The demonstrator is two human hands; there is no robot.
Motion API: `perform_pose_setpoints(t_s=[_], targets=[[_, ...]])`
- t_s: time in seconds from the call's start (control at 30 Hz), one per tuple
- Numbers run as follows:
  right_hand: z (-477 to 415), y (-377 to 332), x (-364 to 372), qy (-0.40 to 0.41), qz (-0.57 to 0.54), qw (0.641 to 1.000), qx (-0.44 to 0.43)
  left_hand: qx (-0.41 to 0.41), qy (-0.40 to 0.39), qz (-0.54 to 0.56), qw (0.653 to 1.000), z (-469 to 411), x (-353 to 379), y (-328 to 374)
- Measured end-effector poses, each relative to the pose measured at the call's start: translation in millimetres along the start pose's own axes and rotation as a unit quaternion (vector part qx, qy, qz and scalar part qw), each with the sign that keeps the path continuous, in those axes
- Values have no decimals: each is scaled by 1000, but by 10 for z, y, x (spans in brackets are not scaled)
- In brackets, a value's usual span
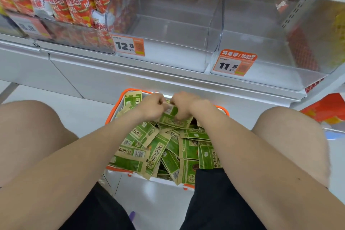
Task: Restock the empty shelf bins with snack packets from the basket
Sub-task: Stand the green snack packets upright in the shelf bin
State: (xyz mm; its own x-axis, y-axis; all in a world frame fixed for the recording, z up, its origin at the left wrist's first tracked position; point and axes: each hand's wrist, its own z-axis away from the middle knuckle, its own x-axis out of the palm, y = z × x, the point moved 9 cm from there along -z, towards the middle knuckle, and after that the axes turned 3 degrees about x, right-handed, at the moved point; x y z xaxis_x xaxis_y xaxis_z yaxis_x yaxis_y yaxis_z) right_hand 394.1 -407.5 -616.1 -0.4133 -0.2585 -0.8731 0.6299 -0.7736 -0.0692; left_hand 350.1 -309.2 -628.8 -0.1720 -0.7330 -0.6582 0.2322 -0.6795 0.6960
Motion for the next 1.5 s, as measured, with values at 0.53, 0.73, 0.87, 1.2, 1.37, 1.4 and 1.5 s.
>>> perform_pose_setpoints(t_s=[0.53, 0.73, 0.87, 1.2, 1.37, 1.4, 1.5], targets=[[511, -149, -924, 228, -153, 961, -21, -166, 288, 341, 879, 383, -1044, -376], [598, -143, -1128, 232, -179, 956, 0, -11, 234, 96, 967, 530, -1207, 327], [752, 53, -1351, 299, -323, 896, 52, 113, 225, -4, 968, 607, -1328, 595], [743, -94, -1491, 234, -581, 779, 7, 67, 240, 321, 914, 429, -1456, 657], [544, -118, -1666, 300, -491, 816, 62, 38, 236, 229, 944, 322, -1793, 676], [507, -130, -1725, 311, -462, 827, 74, 46, 229, 243, 941, 309, -1860, 715], [396, -190, -1925, 308, -453, 833, 79, 111, 184, 263, 941, 267, -1996, 943]])
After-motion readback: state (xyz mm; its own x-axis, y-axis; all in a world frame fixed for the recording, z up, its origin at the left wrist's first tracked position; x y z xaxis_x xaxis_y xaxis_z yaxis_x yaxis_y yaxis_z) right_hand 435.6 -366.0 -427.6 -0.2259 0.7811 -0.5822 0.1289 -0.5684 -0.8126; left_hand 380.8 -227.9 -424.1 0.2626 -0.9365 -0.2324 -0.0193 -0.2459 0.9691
